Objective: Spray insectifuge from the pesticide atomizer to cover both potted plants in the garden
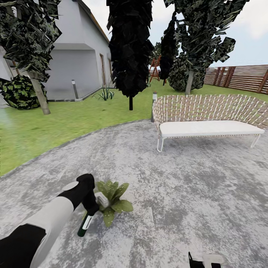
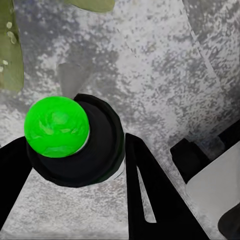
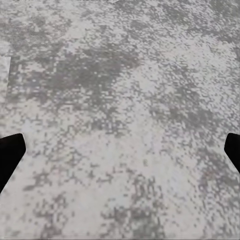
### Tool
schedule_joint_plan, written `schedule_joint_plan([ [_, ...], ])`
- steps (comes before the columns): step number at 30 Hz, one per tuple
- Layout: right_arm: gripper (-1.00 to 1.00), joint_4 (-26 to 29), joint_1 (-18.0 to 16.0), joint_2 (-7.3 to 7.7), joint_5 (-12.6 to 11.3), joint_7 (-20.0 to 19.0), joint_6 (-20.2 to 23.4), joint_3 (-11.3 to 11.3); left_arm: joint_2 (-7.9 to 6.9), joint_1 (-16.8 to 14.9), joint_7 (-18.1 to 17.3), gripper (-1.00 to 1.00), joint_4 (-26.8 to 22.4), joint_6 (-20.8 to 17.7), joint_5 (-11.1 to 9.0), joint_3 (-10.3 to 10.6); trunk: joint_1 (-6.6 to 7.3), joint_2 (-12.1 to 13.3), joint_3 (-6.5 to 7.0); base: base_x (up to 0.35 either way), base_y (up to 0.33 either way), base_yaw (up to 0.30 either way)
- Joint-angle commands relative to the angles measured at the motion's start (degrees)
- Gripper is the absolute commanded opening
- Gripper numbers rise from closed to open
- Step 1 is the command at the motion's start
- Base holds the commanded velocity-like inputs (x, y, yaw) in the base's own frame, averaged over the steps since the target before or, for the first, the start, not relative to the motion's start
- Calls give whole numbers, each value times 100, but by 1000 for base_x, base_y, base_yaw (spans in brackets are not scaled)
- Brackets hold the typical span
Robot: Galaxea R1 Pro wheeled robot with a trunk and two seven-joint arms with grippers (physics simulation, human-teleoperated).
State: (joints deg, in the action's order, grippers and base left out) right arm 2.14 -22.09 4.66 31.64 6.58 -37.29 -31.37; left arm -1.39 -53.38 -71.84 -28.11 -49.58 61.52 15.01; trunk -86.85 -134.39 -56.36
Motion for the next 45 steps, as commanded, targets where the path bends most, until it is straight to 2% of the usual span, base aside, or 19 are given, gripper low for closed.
schedule_joint_plan([
  [1, 100, -11, -5, 0, 62, 46, -15, -18, 3, 10, -45, -100, -15, -44, 27, 31, 1, -2, -5, 0, 268, 0],
  [8, 100, -10, -5, 2, 62, 46, -15, -19, 57, 36, -25, -100, -11, -58, 27, 38, 1, -2, -5, 131, 269, 0],
  [19, 100, -10, -5, 2, 62, 46, -18, -19, 59, 29, -23, -100, -16, -74, 31, 52, 1, -2, -5, 108, 25, 0],
  [24, 100, -8, -5, 0, 62, 47, -16, -18, 62, -56, -84, -100, -19, -52, 34, 53, 1, -2, -5, 107, 46, 0],
  [27, 100, -7, -5, 6, 62, 50, -15, -22, 28, -382, -107, -100, 44, -48, 27, 60, 1, -2, -5, 212, 103, 0],
  [28, 100, -3, -5, 16, 62, 54, -16, -26, 58, -486, -110, -100, 77, -44, 21, 98, 1, -2, -5, 301, 137, 0],
  [31, 100, 5, -5, 17, 62, 54, -16, -27, 72, -466, -116, -100, 85, -59, -2, 546, 1, -2, -5, 301, 138, 0],
  [33, 100, 8, -5, 17, 62, 54, -16, -27, 79, -462, -121, -100, 87, -65, -20, 702, 1, -2, -5, 205, 90, 0],
  [35, 100, 6, -5, 17, 62, 54, -16, -27, 85, -455, -128, -100, 89, -62, -32, 727, 1, -2, -5, 53, 20, 0],
  [37, 100, 6, -5, 17, 62, 54, -15, -26, 124, -469, -278, -100, 80, -59, -31, 748, 1, -2, -5, 17, 6, 0],
  [40, 100, 5, -5, 17, 62, 54, -15, -27, 180, -505, -881, -100, 11, -46, 18, 775, 1, -2, -5, 4, 1, 0],
  [42, 100, 5, -5, 17, 62, 54, -15, -26, 183, -506, -1048, -100, -3, -40, 29, 791, 1, -2, -5, 1, 0, 0],
  [45, 100, 5, -5, 17, 62, 54, -16, -26, 136, -460, -1116, -100, 1, -30, 35, 806, 1, -2, -5, 0, 0, 0],
])
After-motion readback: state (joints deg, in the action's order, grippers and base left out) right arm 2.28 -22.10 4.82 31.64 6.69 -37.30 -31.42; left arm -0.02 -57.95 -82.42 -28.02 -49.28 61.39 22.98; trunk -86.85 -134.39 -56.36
